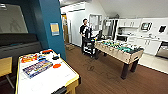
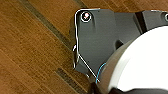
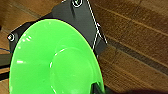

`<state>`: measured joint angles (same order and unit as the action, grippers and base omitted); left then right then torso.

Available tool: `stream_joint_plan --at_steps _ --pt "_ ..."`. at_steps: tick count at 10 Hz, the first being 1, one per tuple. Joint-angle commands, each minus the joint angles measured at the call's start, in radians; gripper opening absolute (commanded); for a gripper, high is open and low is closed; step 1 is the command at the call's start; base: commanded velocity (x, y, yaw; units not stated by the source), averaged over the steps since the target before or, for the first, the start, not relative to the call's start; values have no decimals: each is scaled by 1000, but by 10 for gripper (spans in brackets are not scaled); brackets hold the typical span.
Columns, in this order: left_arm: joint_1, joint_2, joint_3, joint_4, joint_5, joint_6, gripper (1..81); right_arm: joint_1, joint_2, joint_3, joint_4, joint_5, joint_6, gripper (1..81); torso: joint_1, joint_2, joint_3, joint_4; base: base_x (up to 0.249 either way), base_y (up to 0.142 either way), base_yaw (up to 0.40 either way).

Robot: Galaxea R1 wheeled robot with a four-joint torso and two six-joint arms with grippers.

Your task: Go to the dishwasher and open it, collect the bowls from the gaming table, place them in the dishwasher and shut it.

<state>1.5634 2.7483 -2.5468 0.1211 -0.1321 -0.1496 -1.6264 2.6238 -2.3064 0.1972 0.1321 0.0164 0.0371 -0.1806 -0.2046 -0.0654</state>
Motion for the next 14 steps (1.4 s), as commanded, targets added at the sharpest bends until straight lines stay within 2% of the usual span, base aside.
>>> stream_joint_plan --at_steps 1,14 --pt "-39 -28 -4 14 46 7 10 35 -26 1 -7 -54 0 10 0 0 0 0 0 0 -389" --pt "-39 -22 -4 19 45 7 10 33 3 -25 -9 -54 -10 10 0 0 0 0 0 0 -390"
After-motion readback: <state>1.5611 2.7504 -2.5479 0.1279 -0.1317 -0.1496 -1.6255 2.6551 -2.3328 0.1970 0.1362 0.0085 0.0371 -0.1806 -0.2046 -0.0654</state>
